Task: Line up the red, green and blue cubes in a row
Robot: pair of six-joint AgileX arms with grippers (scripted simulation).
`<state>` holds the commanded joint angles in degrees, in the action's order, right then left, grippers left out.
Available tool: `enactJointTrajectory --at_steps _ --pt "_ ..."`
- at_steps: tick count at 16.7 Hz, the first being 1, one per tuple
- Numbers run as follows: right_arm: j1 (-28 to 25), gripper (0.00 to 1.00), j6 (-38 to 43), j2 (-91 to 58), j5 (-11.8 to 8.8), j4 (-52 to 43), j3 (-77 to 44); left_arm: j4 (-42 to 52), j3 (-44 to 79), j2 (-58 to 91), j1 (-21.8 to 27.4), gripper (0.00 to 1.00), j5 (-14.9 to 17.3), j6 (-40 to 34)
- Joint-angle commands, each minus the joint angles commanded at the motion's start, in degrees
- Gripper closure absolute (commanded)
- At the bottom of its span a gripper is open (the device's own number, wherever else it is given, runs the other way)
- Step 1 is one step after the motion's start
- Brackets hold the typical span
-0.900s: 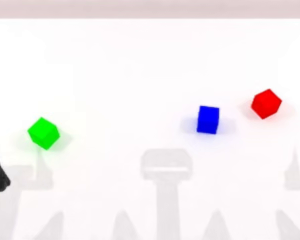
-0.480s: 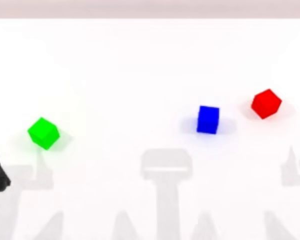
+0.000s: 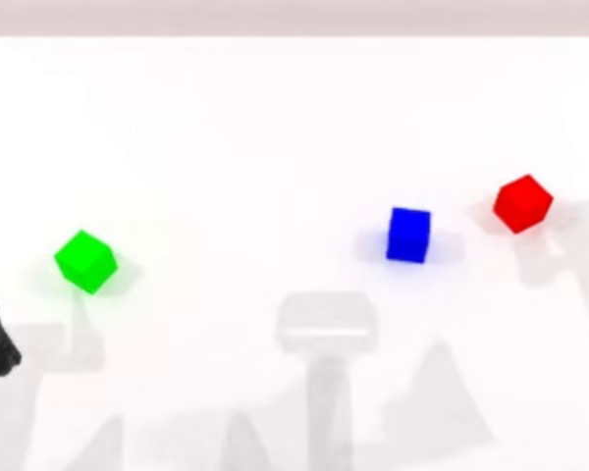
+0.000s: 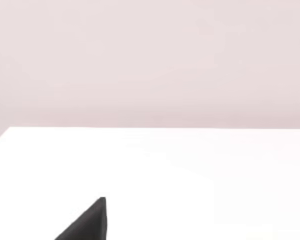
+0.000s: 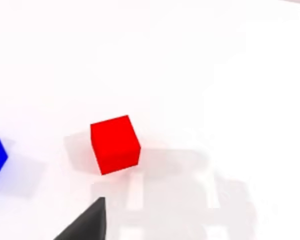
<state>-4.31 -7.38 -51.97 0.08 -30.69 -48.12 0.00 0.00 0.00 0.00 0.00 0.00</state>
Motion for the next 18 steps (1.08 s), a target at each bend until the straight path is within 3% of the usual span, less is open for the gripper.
enactJointTrajectory --at_steps 9,14,18 --pt "-4.19 0.00 -7.29 -57.43 0.07 -31.31 -46.98 0.00 0.00 0.00 0.00 0.00 0.00 0.00" --pt "-5.77 0.00 -10.02 -75.72 0.13 -41.94 -65.34 0.00 0.00 0.00 0.00 0.00 0.00 0.00" --pt "-6.32 0.00 -10.96 -82.15 0.18 -45.20 -71.98 0.00 0.00 0.00 0.00 0.00 0.00 0.00"
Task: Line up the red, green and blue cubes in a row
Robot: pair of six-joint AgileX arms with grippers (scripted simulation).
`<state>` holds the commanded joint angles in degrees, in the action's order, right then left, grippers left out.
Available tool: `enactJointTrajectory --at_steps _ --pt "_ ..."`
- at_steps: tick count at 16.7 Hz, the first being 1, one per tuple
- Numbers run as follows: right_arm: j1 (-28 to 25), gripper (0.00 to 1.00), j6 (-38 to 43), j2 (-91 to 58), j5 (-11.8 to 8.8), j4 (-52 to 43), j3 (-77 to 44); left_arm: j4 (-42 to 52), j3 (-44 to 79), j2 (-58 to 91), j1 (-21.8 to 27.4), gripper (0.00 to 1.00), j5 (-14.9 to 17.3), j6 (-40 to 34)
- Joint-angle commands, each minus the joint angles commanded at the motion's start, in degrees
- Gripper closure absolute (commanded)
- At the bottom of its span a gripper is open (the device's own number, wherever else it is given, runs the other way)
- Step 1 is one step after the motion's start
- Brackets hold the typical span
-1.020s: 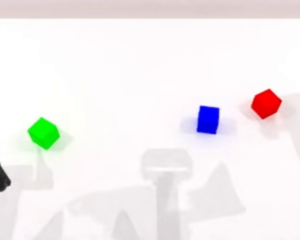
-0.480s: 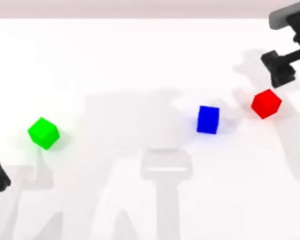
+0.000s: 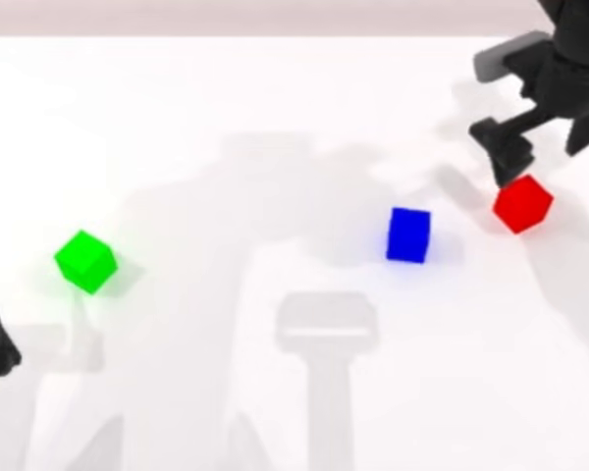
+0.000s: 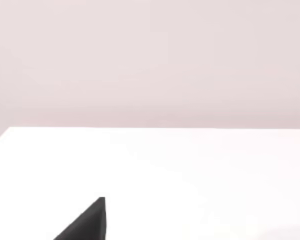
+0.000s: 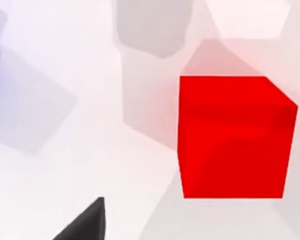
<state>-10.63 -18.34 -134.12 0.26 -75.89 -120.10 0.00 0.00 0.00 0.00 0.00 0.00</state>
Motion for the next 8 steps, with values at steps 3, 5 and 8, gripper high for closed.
enactJointTrajectory --at_steps 3,5,8 --pt "-0.02 0.00 -0.03 -0.19 0.00 -0.09 -0.19 0.00 0.00 0.00 0.00 0.00 0.00 0.00" --pt "0.32 0.00 0.03 -0.10 0.01 0.03 -0.05 0.00 0.00 0.00 0.00 0.00 0.00 0.00" --pt "0.10 0.00 -0.11 -0.54 0.01 2.31 2.09 0.00 0.00 0.00 0.00 0.00 0.00 0.00"
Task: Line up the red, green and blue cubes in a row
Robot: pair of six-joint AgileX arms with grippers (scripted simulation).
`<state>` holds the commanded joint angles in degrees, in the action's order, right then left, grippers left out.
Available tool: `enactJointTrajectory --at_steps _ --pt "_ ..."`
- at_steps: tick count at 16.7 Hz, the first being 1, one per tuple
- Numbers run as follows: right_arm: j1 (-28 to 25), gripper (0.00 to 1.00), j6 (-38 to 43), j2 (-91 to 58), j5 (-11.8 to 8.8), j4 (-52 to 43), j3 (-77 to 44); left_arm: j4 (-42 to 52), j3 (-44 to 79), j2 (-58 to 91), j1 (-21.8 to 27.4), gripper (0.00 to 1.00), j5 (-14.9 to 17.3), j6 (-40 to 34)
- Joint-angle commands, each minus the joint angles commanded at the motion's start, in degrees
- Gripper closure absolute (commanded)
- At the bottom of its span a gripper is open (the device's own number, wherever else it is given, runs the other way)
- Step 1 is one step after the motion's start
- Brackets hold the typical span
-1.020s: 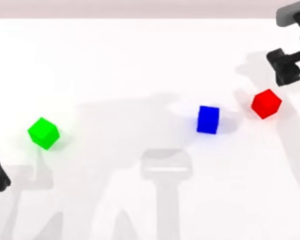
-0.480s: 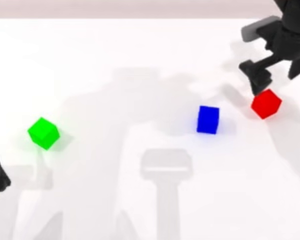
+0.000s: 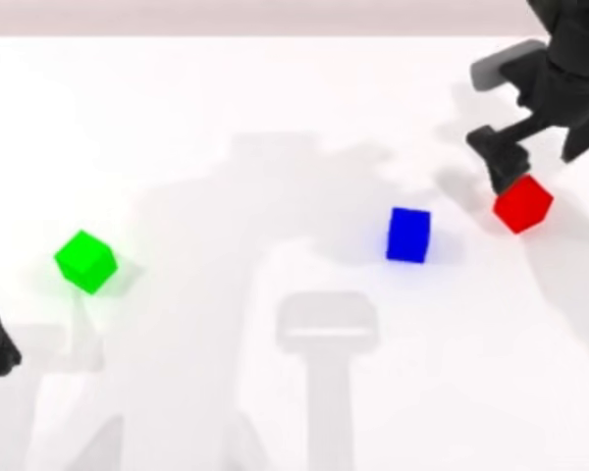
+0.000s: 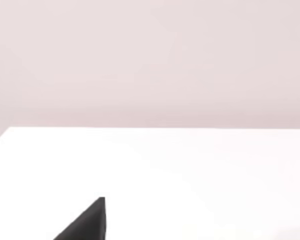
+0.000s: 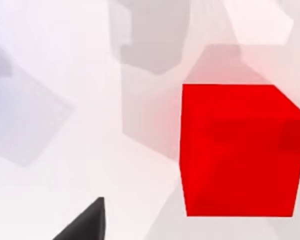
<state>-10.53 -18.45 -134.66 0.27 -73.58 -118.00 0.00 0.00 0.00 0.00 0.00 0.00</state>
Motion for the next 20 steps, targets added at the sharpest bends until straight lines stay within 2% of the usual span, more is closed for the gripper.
enactJointTrajectory --at_steps 6,11,20 --pt "-0.18 0.00 0.19 -3.02 0.03 13.84 10.19 0.00 0.00 0.00 0.00 0.00 0.00 0.00" --pt "-0.21 0.00 0.21 -3.55 0.04 15.32 11.53 0.00 0.00 0.00 0.00 0.00 0.00 0.00" --pt "-0.21 0.68 0.21 -3.55 0.04 15.32 11.53 0.00 0.00 0.00 0.00 0.00 0.00 0.00"
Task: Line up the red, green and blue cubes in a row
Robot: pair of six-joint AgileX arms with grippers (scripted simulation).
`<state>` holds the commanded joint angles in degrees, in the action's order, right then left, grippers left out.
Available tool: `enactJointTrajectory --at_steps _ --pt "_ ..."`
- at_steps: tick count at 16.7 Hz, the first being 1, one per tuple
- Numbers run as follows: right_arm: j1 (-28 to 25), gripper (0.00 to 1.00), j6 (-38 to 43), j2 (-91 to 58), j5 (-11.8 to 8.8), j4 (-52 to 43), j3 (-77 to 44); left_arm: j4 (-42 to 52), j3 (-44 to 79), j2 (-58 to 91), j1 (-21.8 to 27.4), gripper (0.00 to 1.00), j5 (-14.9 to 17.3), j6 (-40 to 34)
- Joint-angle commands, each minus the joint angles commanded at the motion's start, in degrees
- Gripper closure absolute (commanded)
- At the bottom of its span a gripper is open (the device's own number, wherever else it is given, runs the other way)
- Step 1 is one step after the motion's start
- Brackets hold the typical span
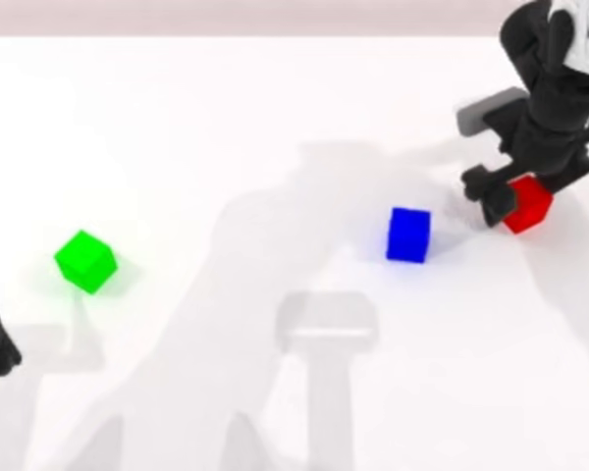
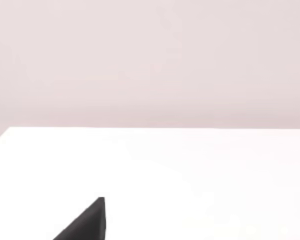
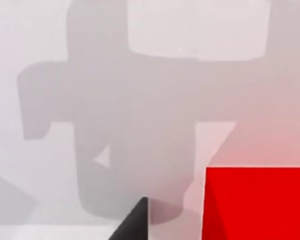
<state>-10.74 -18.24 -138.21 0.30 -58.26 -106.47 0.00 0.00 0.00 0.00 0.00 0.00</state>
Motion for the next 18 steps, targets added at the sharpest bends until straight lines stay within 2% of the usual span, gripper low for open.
enactJointTrajectory --at_steps 4,5,12,14,18 --pt "0.00 0.98 0.00 0.00 0.00 0.00 0.00 0.00 0.00 0.00 0.00 0.00 0.00 0.00" --pt "0.00 1.00 0.00 0.00 0.00 0.00 0.00 0.00 0.00 0.00 0.00 0.00 0.00 0.00" --pt "0.00 1.00 0.00 0.00 0.00 0.00 0.00 0.00 0.00 0.00 0.00 0.00 0.00 0.00" --pt "0.07 1.00 0.39 1.87 -0.54 -0.82 -0.58 0.00 0.00 0.00 0.00 0.00 0.00 0.00" --pt "-0.05 1.00 0.44 3.00 -0.56 -7.09 -5.67 0.00 0.00 0.00 0.00 0.00 0.00 0.00"
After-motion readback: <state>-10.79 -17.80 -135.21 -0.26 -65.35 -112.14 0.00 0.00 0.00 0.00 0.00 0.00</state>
